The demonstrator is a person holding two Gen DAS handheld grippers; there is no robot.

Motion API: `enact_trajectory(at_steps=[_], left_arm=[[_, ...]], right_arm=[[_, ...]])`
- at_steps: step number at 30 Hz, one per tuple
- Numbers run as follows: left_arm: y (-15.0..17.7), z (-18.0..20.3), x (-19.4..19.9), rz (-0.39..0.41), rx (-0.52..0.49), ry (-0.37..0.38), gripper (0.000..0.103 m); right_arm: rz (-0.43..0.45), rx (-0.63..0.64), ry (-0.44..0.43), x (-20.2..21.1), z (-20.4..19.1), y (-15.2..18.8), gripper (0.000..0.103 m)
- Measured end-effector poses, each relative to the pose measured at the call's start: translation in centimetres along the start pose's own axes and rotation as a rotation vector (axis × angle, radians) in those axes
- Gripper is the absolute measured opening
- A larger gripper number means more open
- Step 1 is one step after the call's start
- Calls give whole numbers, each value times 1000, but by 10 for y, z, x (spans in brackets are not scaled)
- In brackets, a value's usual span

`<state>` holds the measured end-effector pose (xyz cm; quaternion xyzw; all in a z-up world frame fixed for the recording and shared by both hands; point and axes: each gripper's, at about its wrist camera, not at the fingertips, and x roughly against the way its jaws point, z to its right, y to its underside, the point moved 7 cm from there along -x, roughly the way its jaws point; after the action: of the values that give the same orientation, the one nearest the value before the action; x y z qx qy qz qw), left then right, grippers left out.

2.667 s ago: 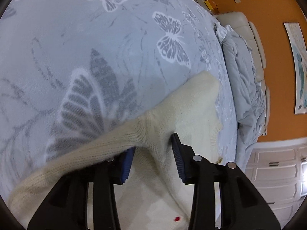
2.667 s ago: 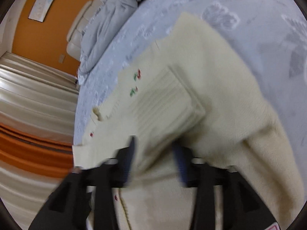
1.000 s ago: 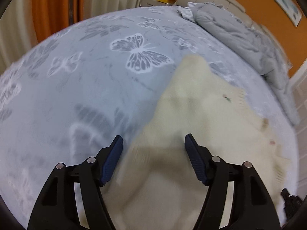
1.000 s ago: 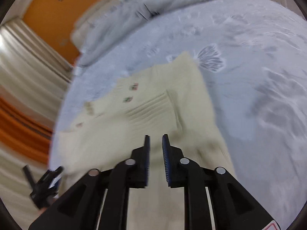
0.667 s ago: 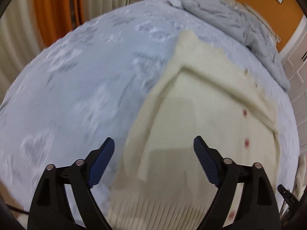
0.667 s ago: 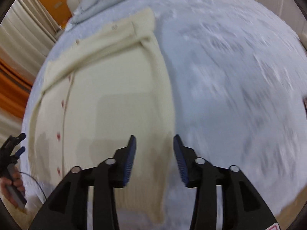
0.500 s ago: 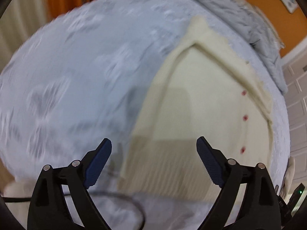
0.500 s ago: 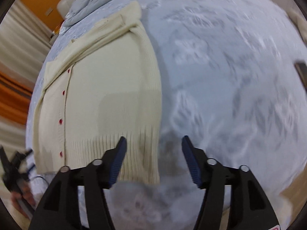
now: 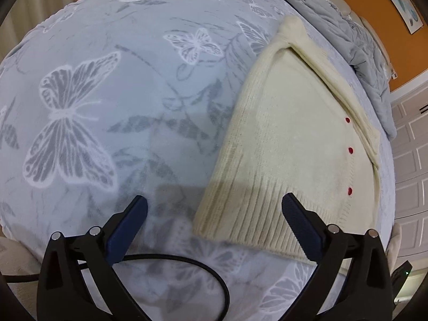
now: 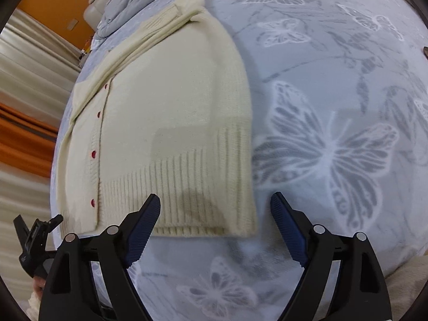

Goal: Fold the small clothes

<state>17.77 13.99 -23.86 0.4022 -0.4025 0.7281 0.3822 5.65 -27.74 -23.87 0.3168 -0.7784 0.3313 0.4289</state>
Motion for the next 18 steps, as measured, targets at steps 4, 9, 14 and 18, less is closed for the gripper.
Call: enact_trajectory(at_steps=[4,9,14,18], left_arm=[[-10,9,-1,-17,23,35,97],[-17,9,-9,-58,116,59,90],[-16,14,-12,-123,71,68,11],[-19,12,10,-94,156,167,9]], right_arm=[[-2,-12,-32,-1,-6,0,72],[-22,-47,-63,-8,-16,-3,31],[-17,-77,-82,-6,-13,-6,9],[59,-62,-135,17,-27,-13,7]])
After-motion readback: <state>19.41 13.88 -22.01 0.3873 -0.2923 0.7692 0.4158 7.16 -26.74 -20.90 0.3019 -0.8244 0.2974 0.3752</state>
